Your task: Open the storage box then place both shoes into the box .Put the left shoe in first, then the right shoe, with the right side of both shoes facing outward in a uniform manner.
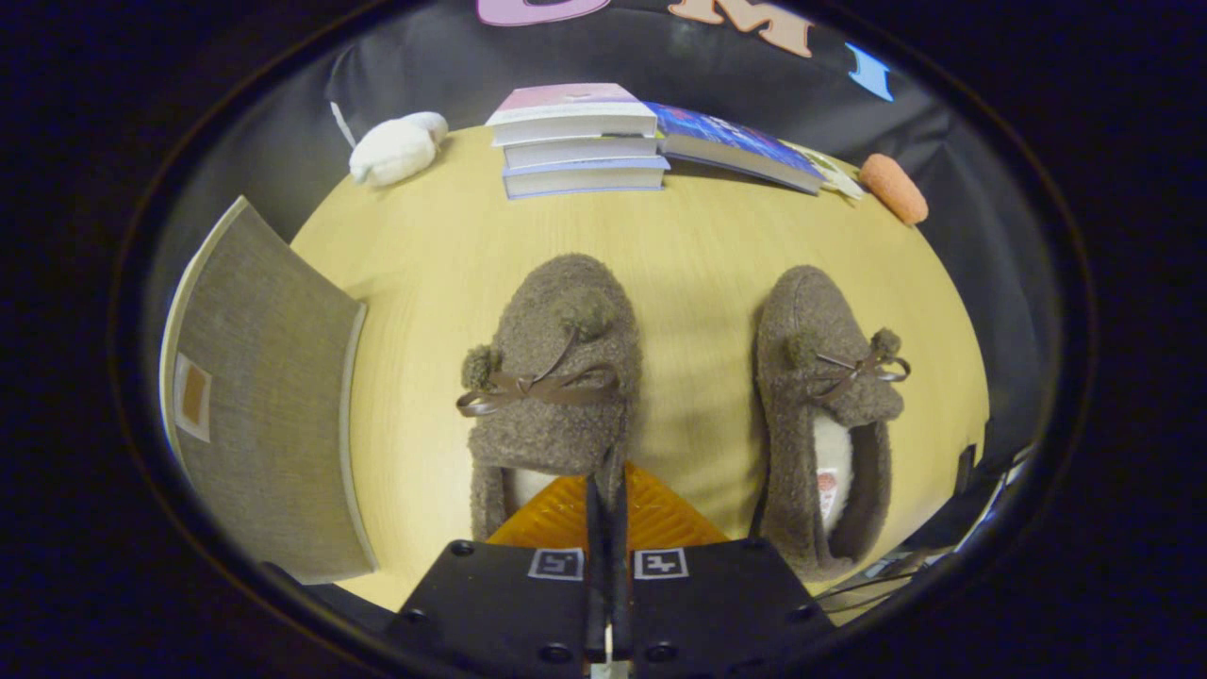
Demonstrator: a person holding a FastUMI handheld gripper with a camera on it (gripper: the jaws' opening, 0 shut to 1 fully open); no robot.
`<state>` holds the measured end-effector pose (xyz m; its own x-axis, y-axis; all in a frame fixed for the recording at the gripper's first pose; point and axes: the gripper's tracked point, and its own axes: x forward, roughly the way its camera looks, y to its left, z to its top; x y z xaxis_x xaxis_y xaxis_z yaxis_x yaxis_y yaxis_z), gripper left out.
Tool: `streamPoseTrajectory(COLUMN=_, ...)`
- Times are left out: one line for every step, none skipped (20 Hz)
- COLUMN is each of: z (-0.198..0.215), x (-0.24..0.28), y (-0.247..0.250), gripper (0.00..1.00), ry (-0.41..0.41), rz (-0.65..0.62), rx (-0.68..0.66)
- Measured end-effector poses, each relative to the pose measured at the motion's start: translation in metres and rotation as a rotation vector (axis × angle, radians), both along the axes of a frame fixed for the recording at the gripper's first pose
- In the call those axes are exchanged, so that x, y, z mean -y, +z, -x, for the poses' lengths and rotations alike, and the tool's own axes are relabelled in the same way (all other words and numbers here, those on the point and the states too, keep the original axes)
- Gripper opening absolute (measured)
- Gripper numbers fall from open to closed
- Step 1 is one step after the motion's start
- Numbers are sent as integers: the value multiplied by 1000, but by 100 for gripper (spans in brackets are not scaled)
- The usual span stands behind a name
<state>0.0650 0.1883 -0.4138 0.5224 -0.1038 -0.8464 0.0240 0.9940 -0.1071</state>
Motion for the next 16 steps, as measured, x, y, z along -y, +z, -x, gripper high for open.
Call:
streamPoseTrajectory(z=-2, x=0, y=-1, gripper=6, ry=-7, rz=3, rx=3)
streamPoseTrajectory(z=-1, x=0, y=0, gripper=6, ry=-22, rz=4, rx=6)
streamPoseTrajectory(z=-1, x=1, y=1, gripper=6, ry=-34, rz=8, rx=11)
streamPoseTrajectory(z=-1, x=1, y=1, gripper=6, ry=-49, rz=16, rx=15)
streamPoseTrajectory(z=0, x=0, y=4, gripper=6, ry=-62, rz=18, rx=21)
streamPoseTrajectory(z=0, x=-1, y=6, gripper=6, ry=-73, rz=20, rx=25)
streamPoseTrajectory(z=0, x=-3, y=11, gripper=6, ry=-80, rz=19, rx=33)
streamPoseTrajectory(z=1, x=-6, y=16, gripper=6, ry=-85, rz=22, rx=44)
streamPoseTrajectory(z=1, x=-9, y=22, gripper=5, ry=-84, rz=33, rx=58)
streamPoseTrajectory(z=1, x=-11, y=27, gripper=5, ry=-74, rz=59, rx=67)
streamPoseTrajectory(z=3, x=-12, y=33, gripper=5, ry=-60, rz=100, rx=74)
streamPoseTrajectory(z=5, x=-12, y=40, gripper=5, ry=-46, rz=151, rx=77)
streamPoseTrajectory(z=6, x=-13, y=48, gripper=5, ry=-33, rz=200, rx=82)
streamPoseTrajectory(z=6, x=-15, y=57, gripper=5, ry=-20, rz=242, rx=93)
streamPoseTrajectory(z=5, x=-20, y=69, gripper=5, ry=-10, rz=277, rx=110)
streamPoseTrajectory(z=5, x=-25, y=81, gripper=5, ry=-2, rz=304, rx=129)
